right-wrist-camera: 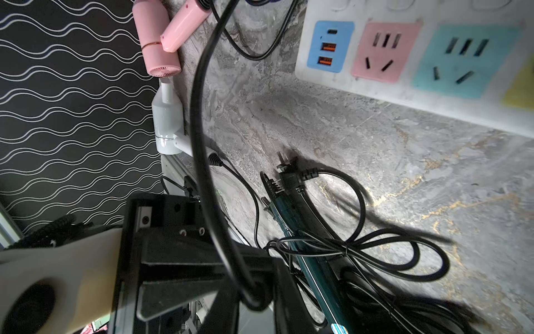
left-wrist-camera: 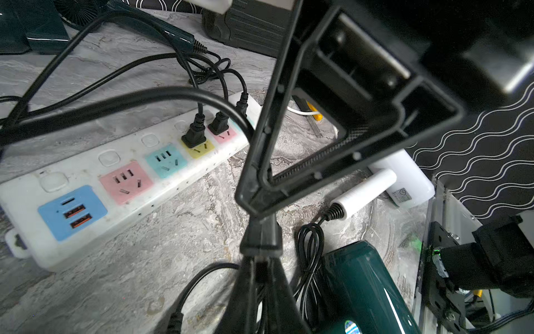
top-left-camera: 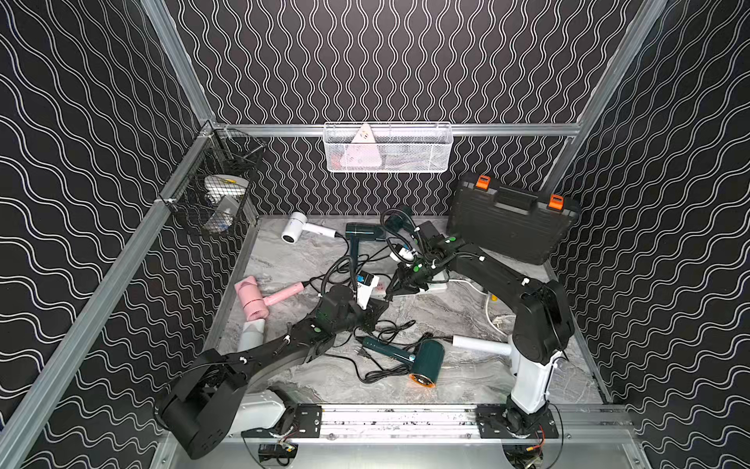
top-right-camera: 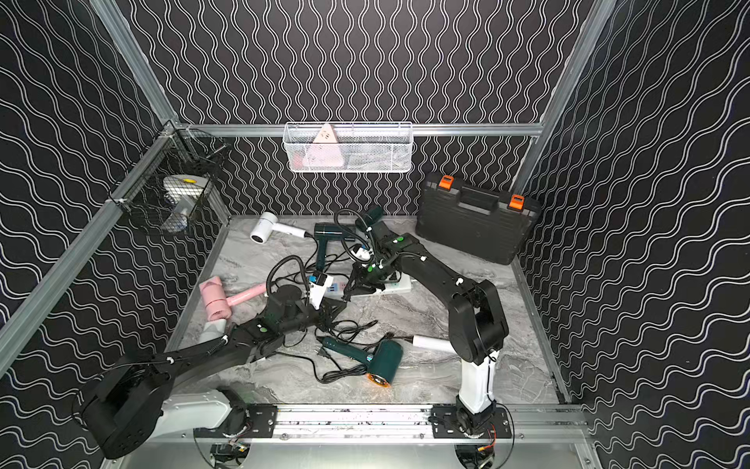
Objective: Charge the blow dryers
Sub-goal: Insert the plug into the socket.
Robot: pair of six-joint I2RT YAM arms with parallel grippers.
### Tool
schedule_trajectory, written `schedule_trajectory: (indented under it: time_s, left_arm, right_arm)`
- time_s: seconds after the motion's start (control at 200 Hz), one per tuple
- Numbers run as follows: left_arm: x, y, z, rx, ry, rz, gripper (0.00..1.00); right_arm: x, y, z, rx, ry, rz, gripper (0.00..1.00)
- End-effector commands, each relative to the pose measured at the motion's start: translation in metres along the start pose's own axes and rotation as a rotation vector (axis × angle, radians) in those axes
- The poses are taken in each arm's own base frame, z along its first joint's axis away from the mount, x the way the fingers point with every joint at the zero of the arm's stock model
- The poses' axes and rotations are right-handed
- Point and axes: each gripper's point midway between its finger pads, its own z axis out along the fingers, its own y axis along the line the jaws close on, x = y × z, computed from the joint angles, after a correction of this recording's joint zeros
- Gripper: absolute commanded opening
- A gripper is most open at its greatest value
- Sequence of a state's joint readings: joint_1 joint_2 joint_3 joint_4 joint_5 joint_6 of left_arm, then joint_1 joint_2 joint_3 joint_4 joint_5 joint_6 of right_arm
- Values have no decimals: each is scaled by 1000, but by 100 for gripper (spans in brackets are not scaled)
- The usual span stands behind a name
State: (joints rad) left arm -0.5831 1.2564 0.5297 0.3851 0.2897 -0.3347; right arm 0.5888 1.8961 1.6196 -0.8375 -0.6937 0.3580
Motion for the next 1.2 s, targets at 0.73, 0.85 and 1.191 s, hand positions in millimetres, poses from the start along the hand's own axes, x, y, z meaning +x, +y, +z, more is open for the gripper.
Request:
schedule_trajectory:
  time_s: [0.73, 0.85, 1.191]
  left_arm:
    - [-32, 103, -37, -360, -163, -361, 99]
    - [-30, 119, -39, -409, -190, -391, 99]
    - [-20, 139, -59, -534, -218, -327, 99]
  right_arm:
    - [-67, -70, 12, 402, -390, -88, 0]
    - [-79, -76, 11, 470, -469, -109, 0]
    - [-96, -84, 16, 626, -572, -148, 0]
